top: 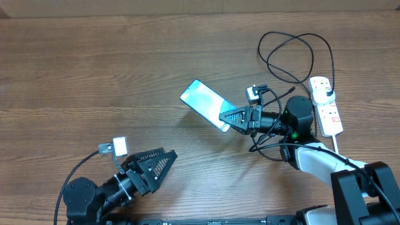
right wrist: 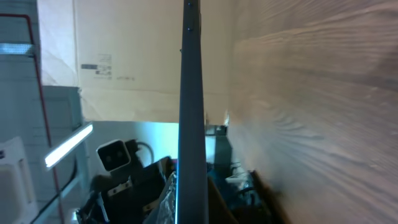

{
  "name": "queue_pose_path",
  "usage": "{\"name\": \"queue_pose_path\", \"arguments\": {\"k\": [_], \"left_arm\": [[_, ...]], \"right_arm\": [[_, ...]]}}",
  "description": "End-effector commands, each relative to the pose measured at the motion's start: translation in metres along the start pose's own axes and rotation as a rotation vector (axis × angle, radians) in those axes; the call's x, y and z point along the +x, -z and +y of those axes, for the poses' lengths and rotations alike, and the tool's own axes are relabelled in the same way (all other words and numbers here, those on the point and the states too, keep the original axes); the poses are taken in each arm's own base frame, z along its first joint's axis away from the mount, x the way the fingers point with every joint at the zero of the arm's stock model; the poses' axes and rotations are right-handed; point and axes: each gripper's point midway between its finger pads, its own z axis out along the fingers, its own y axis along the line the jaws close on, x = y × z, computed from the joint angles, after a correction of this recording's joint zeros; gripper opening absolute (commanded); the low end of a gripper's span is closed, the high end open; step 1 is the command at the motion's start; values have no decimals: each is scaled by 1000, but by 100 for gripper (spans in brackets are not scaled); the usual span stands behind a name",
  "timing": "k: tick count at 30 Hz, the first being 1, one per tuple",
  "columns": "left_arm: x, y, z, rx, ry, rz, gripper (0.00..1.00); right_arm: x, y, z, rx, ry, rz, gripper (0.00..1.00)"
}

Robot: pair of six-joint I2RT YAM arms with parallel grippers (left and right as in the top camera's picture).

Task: Plug charger to phone and switch on socket
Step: 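Bring the left gripper to the phone and grasp its edge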

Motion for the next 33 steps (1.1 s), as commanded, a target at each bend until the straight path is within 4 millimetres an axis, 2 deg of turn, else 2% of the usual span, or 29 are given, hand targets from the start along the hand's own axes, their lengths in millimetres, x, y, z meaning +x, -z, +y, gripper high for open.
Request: {"name": "queue_pose_path", "arguments": {"k": [1,5,8,11,20,30,33], "left_arm": [[-1,-3,3,31,50,-8,100],[1,-5,14,24,97,-6,100],[-2,-5,14,23,103,-21,100],[-9,-5,17,8,136,-61,99],[-21,-4,24,-20,246,-135,100],[-39,0,36,-58,387,-260,100],[-42,1,38,-62,400,-280,96]], "right_arm": [[11,-15,24,-47,-34,26,4],[15,-27,38,-89,-21,10,4],[17,-34,40,-94,-87,-2,4],[25,-43,42,-99,-140,15,4],[54,-71,52,-123,-128,56,4],[76,-88,61,-151,-114,80,4],[80,-91,62,-153,-117,86,4]]}}
